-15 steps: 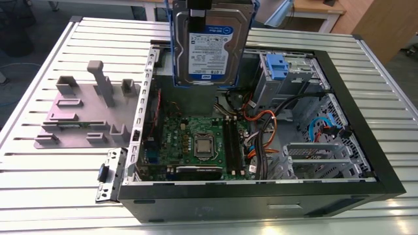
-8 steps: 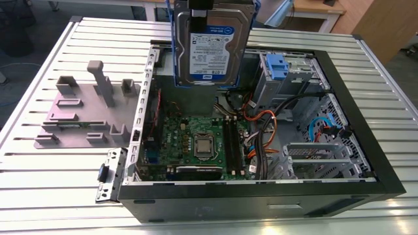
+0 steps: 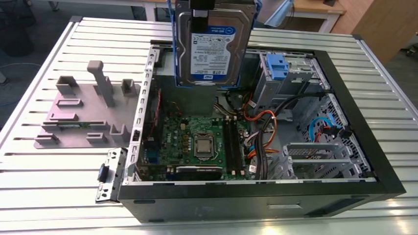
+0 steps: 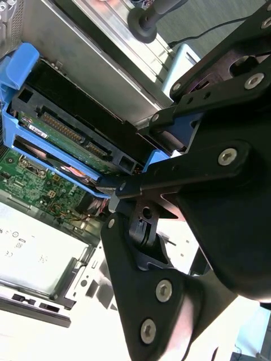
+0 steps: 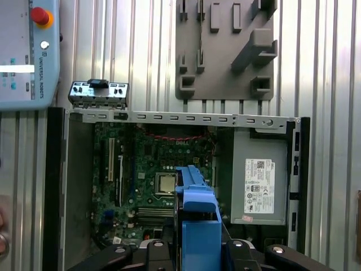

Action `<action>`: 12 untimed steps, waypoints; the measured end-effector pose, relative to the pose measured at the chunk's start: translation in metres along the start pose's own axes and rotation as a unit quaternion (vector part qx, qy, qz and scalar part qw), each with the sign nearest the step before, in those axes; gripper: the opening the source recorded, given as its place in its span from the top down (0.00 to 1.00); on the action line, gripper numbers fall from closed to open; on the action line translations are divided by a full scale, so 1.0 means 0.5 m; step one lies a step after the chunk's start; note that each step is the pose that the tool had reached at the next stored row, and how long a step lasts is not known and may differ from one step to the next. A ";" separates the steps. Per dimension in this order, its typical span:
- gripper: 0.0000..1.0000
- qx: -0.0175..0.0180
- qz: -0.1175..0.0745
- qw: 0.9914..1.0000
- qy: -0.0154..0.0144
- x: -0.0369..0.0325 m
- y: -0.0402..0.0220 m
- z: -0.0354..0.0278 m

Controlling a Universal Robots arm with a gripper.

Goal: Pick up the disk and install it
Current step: 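Pick up the disk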

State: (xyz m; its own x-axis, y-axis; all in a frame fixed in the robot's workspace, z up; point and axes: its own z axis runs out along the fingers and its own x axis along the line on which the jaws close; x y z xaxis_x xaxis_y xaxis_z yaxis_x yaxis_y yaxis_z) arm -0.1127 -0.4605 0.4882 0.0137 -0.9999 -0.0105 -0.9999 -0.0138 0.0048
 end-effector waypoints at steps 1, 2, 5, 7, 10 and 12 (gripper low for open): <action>0.64 0.000 0.000 1.000 0.000 0.000 0.000 0.000; 0.64 0.000 0.000 1.000 0.000 0.000 -0.001 0.000; 0.64 0.000 0.000 1.000 0.000 0.000 -0.002 0.000; 0.64 0.000 0.000 1.000 0.000 0.000 -0.003 0.000; 0.64 0.000 0.000 1.000 0.000 0.000 -0.004 0.000; 0.64 0.000 0.000 1.000 0.000 0.000 -0.005 0.000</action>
State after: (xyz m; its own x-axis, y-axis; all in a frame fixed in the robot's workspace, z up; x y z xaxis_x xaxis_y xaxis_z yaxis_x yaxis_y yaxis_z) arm -0.1103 -0.4605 0.4881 0.0137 -0.9999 -0.0099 -0.9999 -0.0138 0.0048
